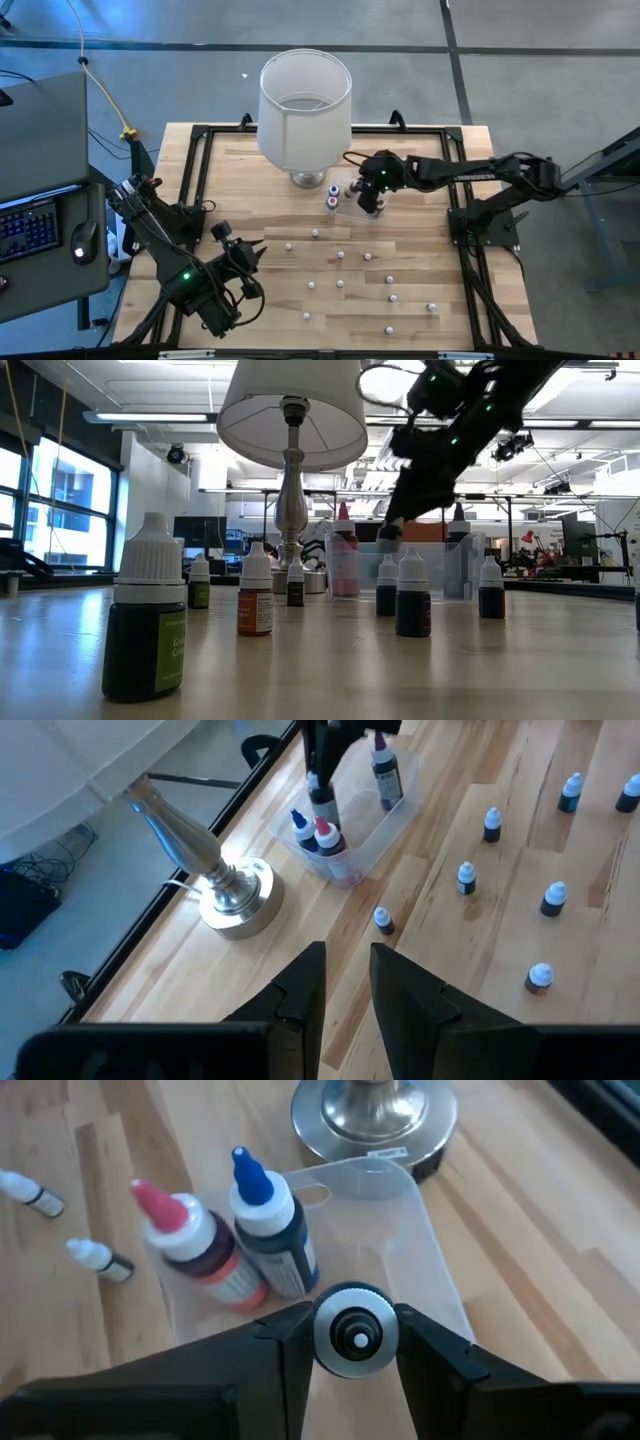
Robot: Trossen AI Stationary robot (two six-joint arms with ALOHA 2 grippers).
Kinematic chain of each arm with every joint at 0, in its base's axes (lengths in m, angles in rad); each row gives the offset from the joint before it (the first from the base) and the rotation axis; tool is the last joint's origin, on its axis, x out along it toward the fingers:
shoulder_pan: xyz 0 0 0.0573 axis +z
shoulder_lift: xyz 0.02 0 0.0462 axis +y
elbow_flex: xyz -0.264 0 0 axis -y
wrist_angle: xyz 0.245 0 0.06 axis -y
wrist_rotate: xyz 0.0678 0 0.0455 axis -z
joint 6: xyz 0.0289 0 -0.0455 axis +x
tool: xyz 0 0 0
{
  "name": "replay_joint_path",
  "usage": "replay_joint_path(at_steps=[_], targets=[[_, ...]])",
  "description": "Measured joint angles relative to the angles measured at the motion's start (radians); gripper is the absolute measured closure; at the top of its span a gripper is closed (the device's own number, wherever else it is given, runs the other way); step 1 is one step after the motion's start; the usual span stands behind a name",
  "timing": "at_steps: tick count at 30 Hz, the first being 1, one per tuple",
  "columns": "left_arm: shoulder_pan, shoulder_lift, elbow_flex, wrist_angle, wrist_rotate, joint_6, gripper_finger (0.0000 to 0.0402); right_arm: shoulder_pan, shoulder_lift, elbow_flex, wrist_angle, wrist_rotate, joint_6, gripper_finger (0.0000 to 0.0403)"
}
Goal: Pick & Place food coloring
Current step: Adjust the large black food coloring bottle on the transparent bin, then adjust the large violet food coloring bottle on the transparent bin
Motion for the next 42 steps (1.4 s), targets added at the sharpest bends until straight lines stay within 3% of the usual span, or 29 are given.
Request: replay_joint_path(at_steps=[12,34,38,42], targets=[[0.000,0.000,0.000,-0.004,0.022,0.019,0.0323,-0.006,0.110,0.002,0.199,-0.016,-0.015,0.0285],[0.000,0.000,0.000,-0.003,0.046,0.026,0.0323,-0.005,0.099,0.002,0.246,-0.018,-0.061,0.0252],[0.000,0.000,0.000,-0.003,0.046,0.026,0.0323,0.015,0.043,0.056,0.121,-0.064,-0.061,0.0251],[0.000,0.000,0.000,-0.003,0.045,0.026,0.0323,0.064,-0.026,0.152,-0.166,-0.087,-0.061,0.0251]])
